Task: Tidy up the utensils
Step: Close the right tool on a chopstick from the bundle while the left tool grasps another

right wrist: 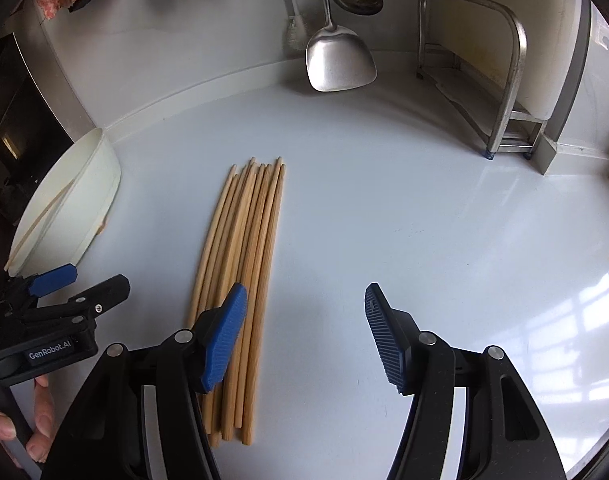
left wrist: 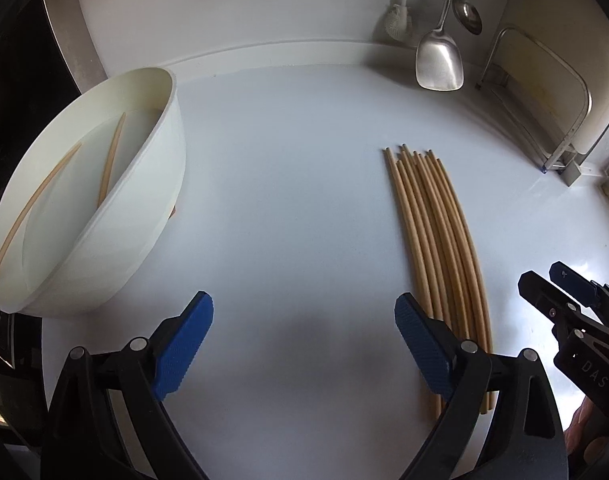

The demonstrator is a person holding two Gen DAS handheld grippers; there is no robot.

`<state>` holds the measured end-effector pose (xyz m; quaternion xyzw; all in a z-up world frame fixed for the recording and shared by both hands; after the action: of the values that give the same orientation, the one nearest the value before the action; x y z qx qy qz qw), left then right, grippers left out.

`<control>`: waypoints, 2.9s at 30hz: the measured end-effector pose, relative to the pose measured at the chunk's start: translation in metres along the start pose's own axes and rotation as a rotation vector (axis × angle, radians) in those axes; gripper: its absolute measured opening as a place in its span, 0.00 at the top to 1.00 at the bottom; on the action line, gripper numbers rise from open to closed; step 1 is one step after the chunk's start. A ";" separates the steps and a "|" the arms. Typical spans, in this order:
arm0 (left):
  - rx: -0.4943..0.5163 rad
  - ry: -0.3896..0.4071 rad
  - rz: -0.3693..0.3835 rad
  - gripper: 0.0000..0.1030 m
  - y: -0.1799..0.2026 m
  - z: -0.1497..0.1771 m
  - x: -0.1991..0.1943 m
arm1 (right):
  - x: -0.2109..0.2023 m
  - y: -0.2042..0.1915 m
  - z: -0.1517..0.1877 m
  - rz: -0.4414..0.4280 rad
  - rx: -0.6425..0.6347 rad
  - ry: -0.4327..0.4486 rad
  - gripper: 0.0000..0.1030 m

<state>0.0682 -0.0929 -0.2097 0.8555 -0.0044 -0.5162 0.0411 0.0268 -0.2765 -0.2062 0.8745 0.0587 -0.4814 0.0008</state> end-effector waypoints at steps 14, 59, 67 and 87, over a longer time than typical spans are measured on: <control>-0.026 -0.008 0.016 0.12 -0.005 -0.008 0.013 | 0.029 -0.002 0.005 0.030 -0.021 -0.035 0.43; 0.015 -0.074 0.055 0.11 0.039 0.006 0.036 | 0.035 0.037 0.007 0.064 -0.018 -0.028 0.43; 0.006 -0.080 0.044 0.09 0.034 0.009 0.036 | 0.032 0.038 0.008 0.064 -0.021 -0.020 0.43; 0.011 -0.039 -0.005 0.05 0.033 -0.006 0.049 | 0.044 0.027 -0.002 0.090 -0.105 -0.012 0.43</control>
<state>0.0975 -0.1283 -0.2476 0.8453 -0.0057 -0.5330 0.0350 0.0543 -0.2983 -0.2438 0.8720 0.0446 -0.4825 0.0686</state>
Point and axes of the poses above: each gripper's, at about its wrist camera, not at the fingertips, and x roughly the way its jaws point, y to its right, z to its underside, the point moved 6 cm from there along x, roughly the way its jaws point, and after that the axes turned 10 degrees about -x, right-handed, at the moved point
